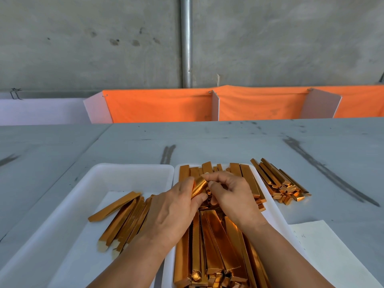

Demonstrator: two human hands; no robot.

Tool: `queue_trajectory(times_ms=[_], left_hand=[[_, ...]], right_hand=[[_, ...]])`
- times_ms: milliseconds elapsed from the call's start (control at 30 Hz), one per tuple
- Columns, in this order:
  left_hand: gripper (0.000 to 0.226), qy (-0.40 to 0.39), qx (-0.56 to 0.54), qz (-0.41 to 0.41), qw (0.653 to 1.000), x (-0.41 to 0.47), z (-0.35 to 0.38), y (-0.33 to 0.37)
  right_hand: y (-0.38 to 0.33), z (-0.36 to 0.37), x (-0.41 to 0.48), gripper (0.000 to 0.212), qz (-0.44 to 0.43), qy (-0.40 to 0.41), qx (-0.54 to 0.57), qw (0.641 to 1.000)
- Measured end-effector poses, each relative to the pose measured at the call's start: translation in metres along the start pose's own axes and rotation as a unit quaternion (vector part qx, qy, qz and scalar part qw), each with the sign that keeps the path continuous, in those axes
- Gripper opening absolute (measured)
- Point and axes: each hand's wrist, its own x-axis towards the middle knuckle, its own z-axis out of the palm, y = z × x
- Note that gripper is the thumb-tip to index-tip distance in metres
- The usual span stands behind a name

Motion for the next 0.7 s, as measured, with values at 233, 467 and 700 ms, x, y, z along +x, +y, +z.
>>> queue_trajectory(times_ms=[233,467,700], left_hand=[[0.049,0.011,0.009,0.005,1.0,0.0006,0.0003,-0.0012],[0.048,0.004,0.021,0.007,1.0,0.0002,-0.0003,-0.0005],[0.06,0.004,0.025,0.019,0.999,0.0001,-0.0011,0.0005]], right_hand=[[0.0012,0.0008,0.0001,0.027,0.012,0.004,0.015,1.0],[0.0035,0.0001,0.0011,0.022,0.014,0.001,0.0,1.0],[0.0006,-0.002,0.0011,0.02,0.037,-0.014,0.051,0.998]])
